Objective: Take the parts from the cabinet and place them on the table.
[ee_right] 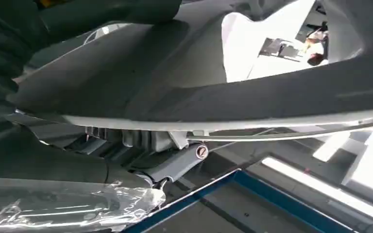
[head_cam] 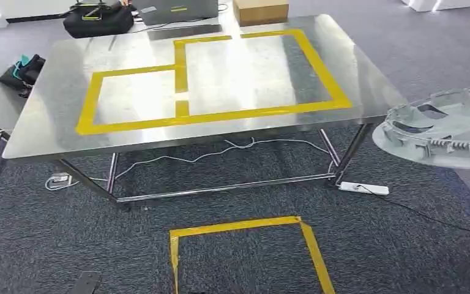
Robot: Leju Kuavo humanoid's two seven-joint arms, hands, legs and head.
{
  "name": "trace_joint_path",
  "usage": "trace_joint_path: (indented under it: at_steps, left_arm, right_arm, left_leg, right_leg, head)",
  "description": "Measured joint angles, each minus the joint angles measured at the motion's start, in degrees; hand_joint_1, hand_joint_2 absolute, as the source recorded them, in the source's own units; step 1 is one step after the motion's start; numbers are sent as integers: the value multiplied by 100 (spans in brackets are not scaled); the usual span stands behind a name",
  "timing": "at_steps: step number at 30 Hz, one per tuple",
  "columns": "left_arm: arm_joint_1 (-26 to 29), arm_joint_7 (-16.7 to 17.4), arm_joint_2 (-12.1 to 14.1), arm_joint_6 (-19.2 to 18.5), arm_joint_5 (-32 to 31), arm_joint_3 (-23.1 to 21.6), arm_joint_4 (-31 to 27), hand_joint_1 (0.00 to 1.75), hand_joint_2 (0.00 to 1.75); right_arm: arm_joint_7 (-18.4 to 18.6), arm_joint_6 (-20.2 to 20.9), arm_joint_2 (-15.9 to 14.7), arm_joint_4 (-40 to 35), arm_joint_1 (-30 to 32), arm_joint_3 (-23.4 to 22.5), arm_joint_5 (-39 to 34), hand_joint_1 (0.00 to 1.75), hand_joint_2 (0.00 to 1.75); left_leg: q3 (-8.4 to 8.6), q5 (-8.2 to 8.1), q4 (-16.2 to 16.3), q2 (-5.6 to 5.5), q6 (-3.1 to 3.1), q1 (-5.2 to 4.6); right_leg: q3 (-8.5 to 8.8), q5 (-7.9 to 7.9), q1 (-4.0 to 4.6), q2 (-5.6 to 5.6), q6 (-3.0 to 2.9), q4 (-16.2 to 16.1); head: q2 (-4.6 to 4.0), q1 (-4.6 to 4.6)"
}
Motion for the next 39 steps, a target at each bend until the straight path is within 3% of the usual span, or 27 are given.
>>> trace_joint_path:
  at_steps: [2,4,5,7,9,11,14,15,16,17,19,20,21,23,26,28,29,30,31,32,34,35,37,39]
  left_arm:
    - [2,0,-4,0,0,0,0,0,175]
    - [1,0,-7,0,0,0,0,0,175]
    - [1,0,-4,0,-2,0,0,0,175]
    - [-12,0,-7,4,0,0,0,0,175]
    - [-11,0,-7,15,0,0,0,0,175]
    - [-10,0,-13,17,-2,-4,0,0,175]
    - [-13,0,-7,24,-2,-4,0,0,175]
    - [-5,2,-9,26,-4,-4,0,0,175]
    - [2,2,-15,24,-7,-4,0,0,175]
    - [5,2,-20,24,-11,-4,0,0,175]
    - [1,2,-28,24,-30,-11,0,0,175]
    - [-5,2,-17,26,-33,-13,0,0,175]
    - [-25,2,-15,31,-33,-13,0,0,175]
    - [-37,11,-15,37,-35,-18,0,0,175]
    - [-61,42,-28,35,-41,-33,2,0,175]
    - [-84,50,-33,39,-46,-35,2,0,175]
    - [-82,59,-33,46,-46,-35,2,0,175]
    - [-74,61,-33,50,-46,-35,2,0,175]
    - [-64,63,-33,50,-46,-35,2,0,175]
    - [-61,63,-33,50,-46,-35,2,0,175]
    - [-63,63,-33,50,-46,-35,2,0,175]
    - [-59,63,-31,50,-46,-35,2,0,175]
    - [-73,63,-28,52,-44,-35,2,0,175]
    - [-72,68,-35,55,-44,-35,2,0,175]
  right_arm:
    - [-2,0,0,0,30,-4,0,175,175]
    - [-2,0,0,-11,54,-26,0,175,175]
    - [0,-6,4,-13,54,-52,6,175,175]
    - [4,-28,7,-15,54,-81,11,175,175]
    - [2,-33,7,-15,58,-83,11,175,175]
    - [0,-39,9,-17,78,-90,9,175,175]
    - [2,-87,20,-22,69,-101,11,175,175]
    - [2,-87,35,-22,70,-101,11,175,175]
    - [0,-87,50,-22,83,-98,11,175,175]
    - [0,-85,59,-22,94,-98,11,175,175]
    - [0,-87,59,-24,95,-98,11,175,175]
    - [0,-90,74,-22,92,-96,13,175,175]
    - [0,-94,81,-26,74,-101,13,175,175]
    - [7,-103,90,-28,95,-105,13,175,175]
    - [4,-96,94,-26,109,-107,17,175,175]
    - [4,-98,94,-26,71,-107,17,175,175]
    - [0,-96,94,-20,52,-103,17,175,175]
    - [-2,-94,94,-15,53,-88,15,175,175]
    - [-7,-90,94,-9,53,-59,15,175,175]
    - [-9,-90,94,-2,53,-35,13,175,175]
    - [-9,-87,94,7,46,-26,11,175,175]
    - [-9,-87,92,7,30,-26,9,175,175]
    - [-9,-87,92,11,-18,-22,9,175,175]
    - [-11,-85,92,13,-15,-22,9,175,175]
  left_leg:
    - [106,405,-378,0,85,-29]
    - [535,990,-1389,0,249,-109]
    - [647,985,-1614,6,325,-164]
    - [682,910,-1713,21,246,-153]
    - [710,899,-1763,17,257,-153]
    - [812,902,-1842,15,287,-110]
    - [880,814,-1840,12,358,-135]
    - [918,779,-1840,12,361,-141]
    - [979,739,-1840,10,358,-144]
    - [1042,694,-1839,-3,354,-143]
    - [1208,579,-1838,-15,310,-135]
    - [1238,542,-1840,-22,276,-149]
    - [1217,496,-1776,-27,242,-185]
    - [1198,507,-1801,-26,228,-184]
    - [1201,393,-1702,-5,132,-181]
    - [744,107,-931,0,46,-133]
    - [433,-41,-452,0,31,-115]
    - [195,-79,-129,1,26,-105]
    - [69,58,-70,1,34,-103]
    - [86,316,-257,1,54,-105]
    - [346,989,-1074,1,135,-121]
    - [461,1188,-1455,4,182,-135]
    - [653,918,-1719,6,207,-160]
    - [685,895,-1784,20,261,-162]
  right_leg:
    - [62,-42,47,0,-19,0]
    - [146,-96,69,-5,-15,-9]
    - [156,-122,85,-3,4,-3]
    - [144,-149,90,6,58,-28]
    - [197,-165,79,0,131,-96]
    - [112,-254,80,-55,169,82]
    - [-634,-783,83,-65,201,1412]
    - [-808,-779,84,-65,210,1647]
    - [-844,-628,83,-67,215,1605]
    - [-762,-372,83,-67,219,1343]
    - [-323,285,68,-80,232,287]
    - [-211,202,73,-77,237,131]
    - [-111,154,79,-63,187,-45]
    - [-152,129,92,-51,85,27]
    - [-81,62,57,-44,-16,9]
    - [-29,4,52,-57,-72,5]
    - [-6,-34,52,-57,-75,5]
    - [30,-70,52,-56,-74,5]
    - [86,-115,52,-53,-68,5]
    - [157,-162,52,-51,-59,5]
    - [313,-264,54,-55,-32,-5]
    - [334,-315,48,-56,-2,-29]
    - [392,-364,73,-39,74,-60]
    - [480,-277,69,-44,179,-134]
  head:
    - [-2,2]
    - [-2,2]
    - [-2,9]
    - [-2,15]
    - [-2,7]
    - [0,42]
    - [0,55]
    - [0,55]
    - [0,50]
    - [0,57]
    - [0,55]
    - [0,61]
    - [0,72]
    - [0,28]
    - [0,14]
    - [0,-11]
    - [0,-13]
    - [0,-20]
    - [0,-13]
    - [0,-20]
    - [0,-15]
    - [0,-18]
    - [0,-26]
    - [0,-29]
